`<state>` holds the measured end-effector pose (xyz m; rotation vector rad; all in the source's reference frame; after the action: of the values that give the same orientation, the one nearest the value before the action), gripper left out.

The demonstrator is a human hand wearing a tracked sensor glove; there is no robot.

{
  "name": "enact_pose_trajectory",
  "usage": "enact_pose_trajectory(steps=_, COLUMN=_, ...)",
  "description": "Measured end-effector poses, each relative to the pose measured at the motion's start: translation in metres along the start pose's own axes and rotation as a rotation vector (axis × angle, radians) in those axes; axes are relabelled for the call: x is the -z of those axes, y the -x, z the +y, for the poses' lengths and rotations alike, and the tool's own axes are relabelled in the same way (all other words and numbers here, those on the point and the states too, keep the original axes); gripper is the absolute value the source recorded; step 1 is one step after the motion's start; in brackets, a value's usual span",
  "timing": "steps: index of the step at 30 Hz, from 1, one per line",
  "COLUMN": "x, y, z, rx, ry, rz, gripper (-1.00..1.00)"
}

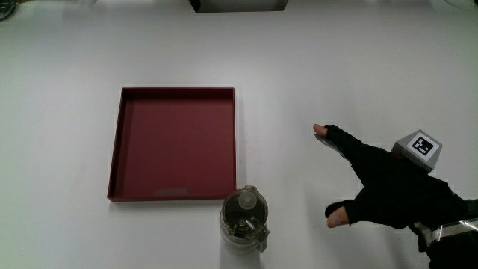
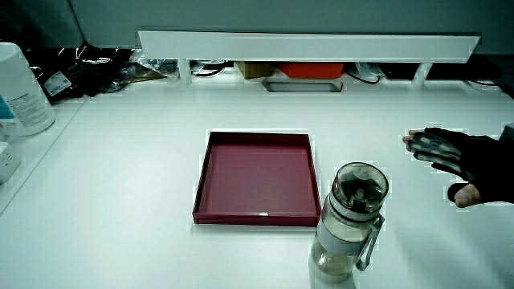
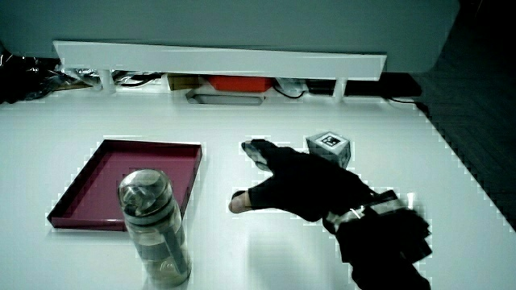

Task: Pick bottle

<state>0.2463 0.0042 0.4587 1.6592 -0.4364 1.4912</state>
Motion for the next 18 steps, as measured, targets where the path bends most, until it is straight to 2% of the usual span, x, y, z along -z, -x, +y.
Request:
enact_pose_trajectory(steps=3, x=-0.0006, y=-0.0022, z=-0.0011, rx=-0.001, ry=-0.003, rz=-0.012, gripper=0.0)
enact_pose_trajectory(steps=14, x=0.0016, y=-0.0013, z=-0.0005, rx=-0.021, ry=0.005, rz=0.009, gripper=0.0)
enact_pose_trajectory(steps=18, x=0.0056, y=-0.0025, z=0.0014, rx=-0.006, ry=0.019, rz=0.008, gripper=0.0)
